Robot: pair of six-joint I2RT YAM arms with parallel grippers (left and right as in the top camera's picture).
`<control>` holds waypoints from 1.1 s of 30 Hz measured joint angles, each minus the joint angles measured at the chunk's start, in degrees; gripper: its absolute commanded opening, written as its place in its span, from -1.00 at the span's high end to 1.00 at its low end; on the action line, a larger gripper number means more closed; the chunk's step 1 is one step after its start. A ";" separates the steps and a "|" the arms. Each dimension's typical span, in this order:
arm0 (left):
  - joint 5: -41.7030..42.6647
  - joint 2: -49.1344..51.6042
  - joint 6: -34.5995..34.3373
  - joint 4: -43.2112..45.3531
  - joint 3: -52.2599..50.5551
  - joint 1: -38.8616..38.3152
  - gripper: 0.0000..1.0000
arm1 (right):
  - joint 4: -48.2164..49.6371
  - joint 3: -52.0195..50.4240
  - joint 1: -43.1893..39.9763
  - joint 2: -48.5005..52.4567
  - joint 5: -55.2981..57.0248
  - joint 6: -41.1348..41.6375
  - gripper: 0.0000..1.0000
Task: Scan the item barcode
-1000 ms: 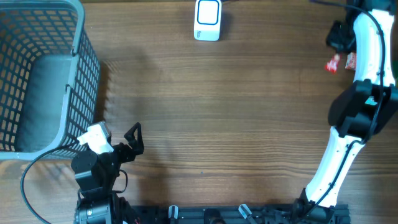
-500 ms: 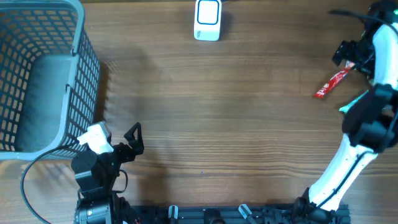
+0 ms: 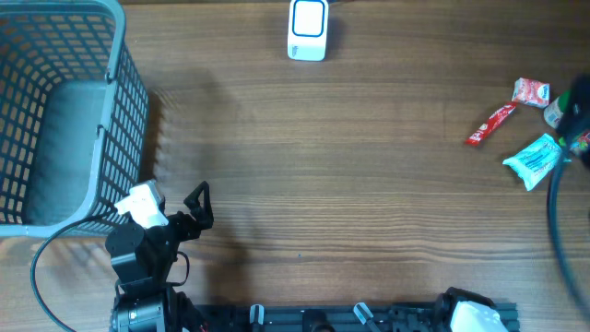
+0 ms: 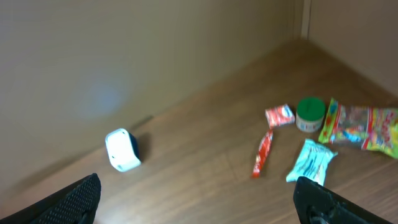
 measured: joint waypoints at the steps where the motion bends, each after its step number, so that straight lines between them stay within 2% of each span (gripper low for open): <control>1: 0.00 0.00 0.00 0.02 0.00 0.00 -1.00 | -0.28 0.00 0.00 -2.40 0.07 -0.24 -0.99; 5: 0.00 0.00 0.00 0.00 0.00 0.00 -1.00 | -2.86 0.00 0.00 -9.53 0.11 -3.80 -0.99; 10: 0.00 0.00 0.00 0.00 0.00 0.00 -1.00 | -2.80 -0.09 0.02 -17.64 -1.14 -14.45 -1.00; 15: 0.00 0.00 0.00 0.00 0.00 0.00 -1.00 | 3.02 -0.07 1.27 -25.05 -6.03 -23.43 -0.99; 19: 0.00 0.00 0.00 0.02 0.00 0.00 -1.00 | 14.03 -4.48 3.91 -30.82 -8.37 -27.08 -0.99; 23: 0.00 0.00 0.02 -0.02 0.00 0.00 -1.00 | 31.23 -20.35 8.13 -40.98 -11.63 -29.62 -1.00; 28: 0.00 0.00 0.00 0.00 0.00 0.00 -1.00 | 52.02 -47.25 12.61 -54.07 -13.90 -30.27 -0.99; 33: 0.00 0.00 0.00 0.00 0.00 0.00 -1.00 | 72.91 -71.49 12.79 -60.92 -15.80 -30.51 -0.99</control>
